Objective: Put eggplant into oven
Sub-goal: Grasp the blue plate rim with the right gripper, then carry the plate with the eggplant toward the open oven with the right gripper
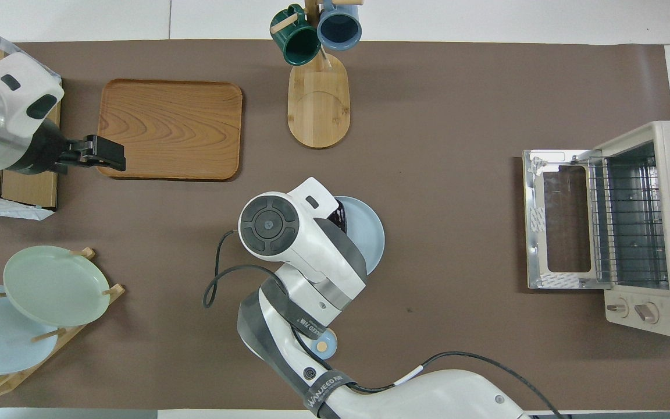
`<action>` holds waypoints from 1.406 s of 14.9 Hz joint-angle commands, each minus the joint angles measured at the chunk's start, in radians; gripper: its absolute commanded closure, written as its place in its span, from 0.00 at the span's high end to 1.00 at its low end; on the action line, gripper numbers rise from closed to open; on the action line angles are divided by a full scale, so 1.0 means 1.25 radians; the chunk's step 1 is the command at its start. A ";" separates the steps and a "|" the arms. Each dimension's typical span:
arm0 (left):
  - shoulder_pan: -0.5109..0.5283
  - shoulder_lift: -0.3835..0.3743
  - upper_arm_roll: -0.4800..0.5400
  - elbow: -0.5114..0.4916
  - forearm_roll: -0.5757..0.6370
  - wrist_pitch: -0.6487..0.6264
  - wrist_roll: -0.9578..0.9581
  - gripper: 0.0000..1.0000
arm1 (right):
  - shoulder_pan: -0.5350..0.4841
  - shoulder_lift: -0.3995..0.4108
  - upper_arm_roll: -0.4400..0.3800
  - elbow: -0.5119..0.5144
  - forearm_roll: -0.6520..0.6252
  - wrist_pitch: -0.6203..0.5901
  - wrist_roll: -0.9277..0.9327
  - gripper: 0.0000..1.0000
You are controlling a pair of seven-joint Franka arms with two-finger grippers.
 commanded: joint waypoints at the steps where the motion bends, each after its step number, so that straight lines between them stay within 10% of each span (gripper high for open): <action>1: 0.004 -0.040 -0.005 -0.005 0.023 -0.062 0.013 1.00 | 0.025 0.039 -0.004 -0.007 -0.033 0.039 0.027 0.54; 6: 0.021 -0.057 -0.015 -0.015 0.023 -0.110 0.016 1.00 | 0.036 0.033 -0.004 -0.048 -0.061 0.041 0.025 0.37; 9: 0.021 -0.061 -0.017 -0.020 0.024 -0.119 0.038 1.00 | 0.037 0.030 -0.004 -0.055 -0.089 0.021 0.024 0.00; 15: 0.056 -0.057 -0.055 -0.006 0.034 -0.127 0.060 1.00 | 0.010 0.017 -0.004 0.055 -0.224 -0.245 -0.023 0.00; 21: 0.050 -0.059 -0.054 -0.010 0.033 -0.130 0.052 1.00 | -0.188 -0.159 -0.006 -0.079 -0.232 -0.319 -0.217 0.00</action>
